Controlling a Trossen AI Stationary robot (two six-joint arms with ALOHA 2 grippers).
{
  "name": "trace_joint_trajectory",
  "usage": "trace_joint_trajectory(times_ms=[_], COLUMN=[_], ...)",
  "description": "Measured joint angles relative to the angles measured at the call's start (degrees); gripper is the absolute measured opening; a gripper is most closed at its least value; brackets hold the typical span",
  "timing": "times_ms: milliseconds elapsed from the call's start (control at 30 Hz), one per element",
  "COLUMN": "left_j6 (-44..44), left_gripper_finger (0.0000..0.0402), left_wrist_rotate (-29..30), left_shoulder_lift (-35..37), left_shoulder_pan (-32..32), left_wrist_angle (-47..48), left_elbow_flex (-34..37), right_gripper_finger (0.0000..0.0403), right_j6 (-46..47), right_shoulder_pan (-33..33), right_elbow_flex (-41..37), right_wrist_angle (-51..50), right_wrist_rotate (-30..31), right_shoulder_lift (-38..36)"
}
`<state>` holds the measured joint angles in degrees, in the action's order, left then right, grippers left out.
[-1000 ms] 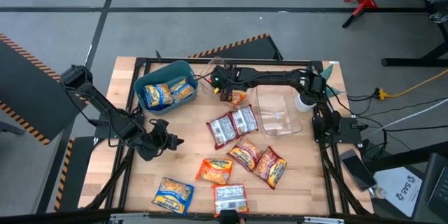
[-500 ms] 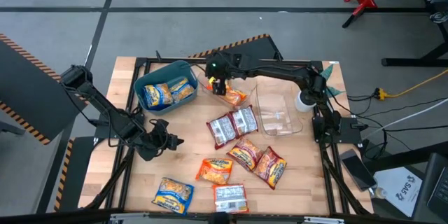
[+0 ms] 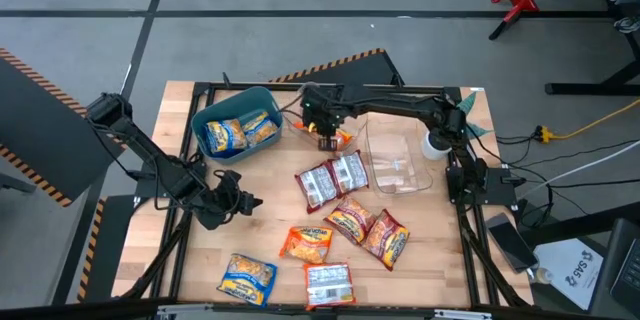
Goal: Sort Maruchan noodles
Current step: Put the orange noodle pack into the left transparent bin
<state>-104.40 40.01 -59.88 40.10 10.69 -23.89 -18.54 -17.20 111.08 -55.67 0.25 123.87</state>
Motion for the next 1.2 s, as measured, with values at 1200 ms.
trace_joint_trajectory(times_ms=[1200], left_j6=[0.1], left_gripper_finger=[0.0000], left_wrist_rotate=[2.5], left_shoulder_lift=[0.0], left_shoulder_pan=[0.0], left_wrist_angle=[0.4], left_elbow_flex=[0.0], right_gripper_finger=[0.0001], right_j6=[0.1], right_shoulder_pan=[-0.1], right_elbow_flex=[-6.6], right_wrist_angle=[-0.5], right_wrist_rotate=[-15.1], right_shoulder_lift=[-0.5])
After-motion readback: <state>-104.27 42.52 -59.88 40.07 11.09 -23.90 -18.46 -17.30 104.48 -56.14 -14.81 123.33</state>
